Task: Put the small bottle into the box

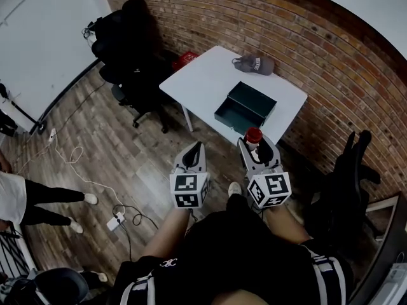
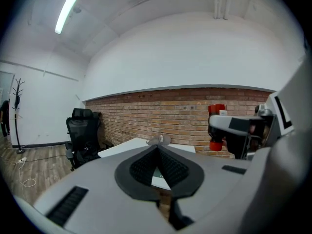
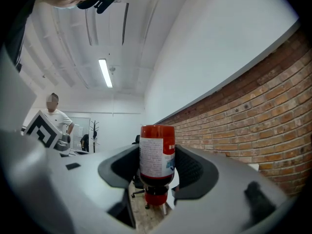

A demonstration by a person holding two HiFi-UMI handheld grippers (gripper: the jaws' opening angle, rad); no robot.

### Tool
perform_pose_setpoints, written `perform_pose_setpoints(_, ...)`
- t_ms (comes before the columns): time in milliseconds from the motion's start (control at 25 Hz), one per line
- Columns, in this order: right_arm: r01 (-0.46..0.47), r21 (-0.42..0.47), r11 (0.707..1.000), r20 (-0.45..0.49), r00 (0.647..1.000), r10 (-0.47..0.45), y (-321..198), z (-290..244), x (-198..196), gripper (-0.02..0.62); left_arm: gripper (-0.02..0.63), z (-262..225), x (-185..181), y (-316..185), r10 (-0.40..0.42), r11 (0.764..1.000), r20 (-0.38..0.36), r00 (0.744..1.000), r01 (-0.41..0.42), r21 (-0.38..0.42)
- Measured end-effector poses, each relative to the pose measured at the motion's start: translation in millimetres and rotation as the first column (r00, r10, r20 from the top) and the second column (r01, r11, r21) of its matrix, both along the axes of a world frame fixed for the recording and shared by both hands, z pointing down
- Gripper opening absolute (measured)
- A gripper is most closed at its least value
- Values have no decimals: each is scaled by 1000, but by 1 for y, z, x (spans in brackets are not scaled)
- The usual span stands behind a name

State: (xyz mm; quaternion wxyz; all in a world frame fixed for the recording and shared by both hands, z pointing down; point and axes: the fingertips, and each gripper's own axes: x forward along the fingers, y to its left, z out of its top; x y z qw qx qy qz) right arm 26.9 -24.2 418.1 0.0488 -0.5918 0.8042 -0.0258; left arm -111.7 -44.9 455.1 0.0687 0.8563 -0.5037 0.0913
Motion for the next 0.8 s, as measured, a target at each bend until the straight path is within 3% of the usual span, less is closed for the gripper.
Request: perform_pose_setpoints(800, 15, -74, 997, 32, 999, -13, -141, 22, 53, 216, 12, 14, 37, -133, -26, 998, 33, 999, 28, -65)
